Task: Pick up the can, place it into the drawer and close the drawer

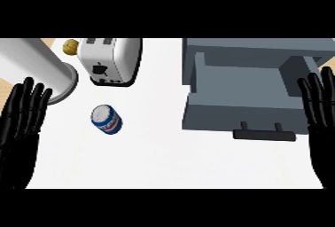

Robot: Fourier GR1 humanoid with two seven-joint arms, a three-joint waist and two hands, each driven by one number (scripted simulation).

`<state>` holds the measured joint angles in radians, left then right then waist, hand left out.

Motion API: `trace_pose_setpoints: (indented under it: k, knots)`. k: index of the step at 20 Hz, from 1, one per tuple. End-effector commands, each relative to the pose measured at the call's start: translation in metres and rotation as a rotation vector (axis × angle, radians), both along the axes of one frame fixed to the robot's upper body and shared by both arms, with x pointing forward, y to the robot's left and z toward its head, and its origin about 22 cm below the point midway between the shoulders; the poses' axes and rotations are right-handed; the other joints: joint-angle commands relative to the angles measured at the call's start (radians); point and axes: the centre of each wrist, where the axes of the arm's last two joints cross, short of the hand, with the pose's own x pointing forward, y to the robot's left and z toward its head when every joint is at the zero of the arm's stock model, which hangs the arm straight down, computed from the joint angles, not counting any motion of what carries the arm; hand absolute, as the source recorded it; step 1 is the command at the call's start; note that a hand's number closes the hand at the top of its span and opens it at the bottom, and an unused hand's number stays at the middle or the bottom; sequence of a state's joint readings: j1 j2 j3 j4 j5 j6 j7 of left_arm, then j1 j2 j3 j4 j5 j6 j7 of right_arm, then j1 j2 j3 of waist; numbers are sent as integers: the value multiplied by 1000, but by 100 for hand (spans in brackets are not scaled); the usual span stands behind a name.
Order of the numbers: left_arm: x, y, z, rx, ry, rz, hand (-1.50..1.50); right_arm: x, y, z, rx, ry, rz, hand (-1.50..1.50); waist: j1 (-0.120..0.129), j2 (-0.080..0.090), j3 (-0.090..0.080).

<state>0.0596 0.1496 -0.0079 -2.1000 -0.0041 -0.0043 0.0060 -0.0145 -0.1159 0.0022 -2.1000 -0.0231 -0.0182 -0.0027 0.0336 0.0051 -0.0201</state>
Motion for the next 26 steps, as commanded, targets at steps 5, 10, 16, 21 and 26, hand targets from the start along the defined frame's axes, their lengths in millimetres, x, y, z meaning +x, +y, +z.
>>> trace_pose_setpoints:
  k: [5, 10, 16, 21, 26]
  knots:
    - [13, -16, 12, -56, -85, -605, -150, 8, 6, 8, -24, -24, 10, -150, -49, -1, 16]
    - [29, 29, -5, 112, 293, -621, -150, 2, -4, -21, 14, 310, -105, -150, -49, 1, 19]
    - [28, 52, 13, 110, 306, -665, -150, -6, -18, -22, 19, 329, -144, -150, -32, -6, 20]
    - [27, 65, 13, 78, 333, -654, -150, -21, -39, -19, 23, 315, -140, -150, -33, -6, 20]
    - [52, 68, 6, 31, 376, -623, -150, -47, -44, -42, 13, 331, -144, -150, -39, -6, 20]
